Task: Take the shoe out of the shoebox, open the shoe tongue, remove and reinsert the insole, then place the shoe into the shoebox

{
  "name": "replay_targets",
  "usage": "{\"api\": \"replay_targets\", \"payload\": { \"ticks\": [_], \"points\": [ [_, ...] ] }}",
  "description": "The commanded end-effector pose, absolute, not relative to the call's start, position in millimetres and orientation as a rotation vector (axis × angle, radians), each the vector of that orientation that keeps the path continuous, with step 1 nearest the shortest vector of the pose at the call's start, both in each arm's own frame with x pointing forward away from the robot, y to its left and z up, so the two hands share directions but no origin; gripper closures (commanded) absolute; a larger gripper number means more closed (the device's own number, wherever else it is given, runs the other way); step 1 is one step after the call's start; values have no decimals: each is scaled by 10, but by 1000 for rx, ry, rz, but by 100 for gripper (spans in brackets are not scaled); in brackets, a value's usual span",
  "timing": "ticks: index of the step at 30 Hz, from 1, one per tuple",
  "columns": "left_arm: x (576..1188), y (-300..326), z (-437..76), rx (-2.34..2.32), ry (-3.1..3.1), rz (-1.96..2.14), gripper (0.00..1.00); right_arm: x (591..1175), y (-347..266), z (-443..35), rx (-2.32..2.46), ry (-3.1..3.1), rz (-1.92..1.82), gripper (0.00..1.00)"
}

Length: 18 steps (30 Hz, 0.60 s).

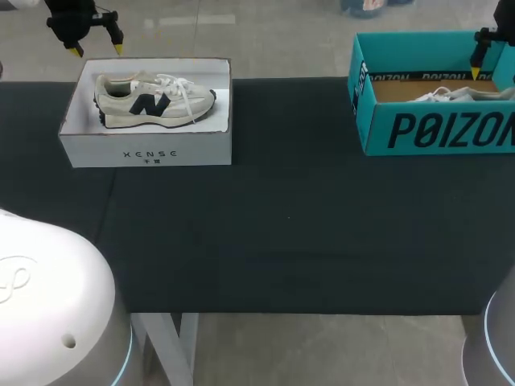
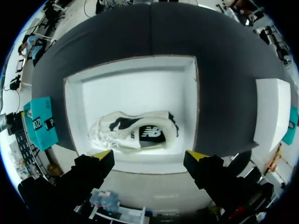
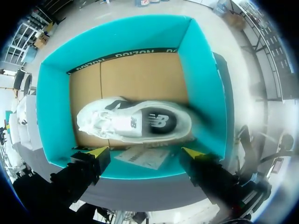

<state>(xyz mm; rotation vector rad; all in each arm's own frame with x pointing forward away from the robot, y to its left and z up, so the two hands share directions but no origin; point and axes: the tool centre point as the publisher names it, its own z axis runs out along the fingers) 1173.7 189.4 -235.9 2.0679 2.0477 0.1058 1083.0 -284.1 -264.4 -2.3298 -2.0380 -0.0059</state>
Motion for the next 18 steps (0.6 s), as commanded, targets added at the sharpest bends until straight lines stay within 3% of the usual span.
{"api": "replay_targets", "payload": {
  "ticks": [1,18],
  "points": [
    [11757,1897,-2358,2072,2049,104,0,10829,-2839,-2644,-2331,-2037,-7,0],
    [11784,2072,-2953,2173,2043,118,0,10829,-2839,-2644,-2331,-2037,-7,0]
  ]
}}
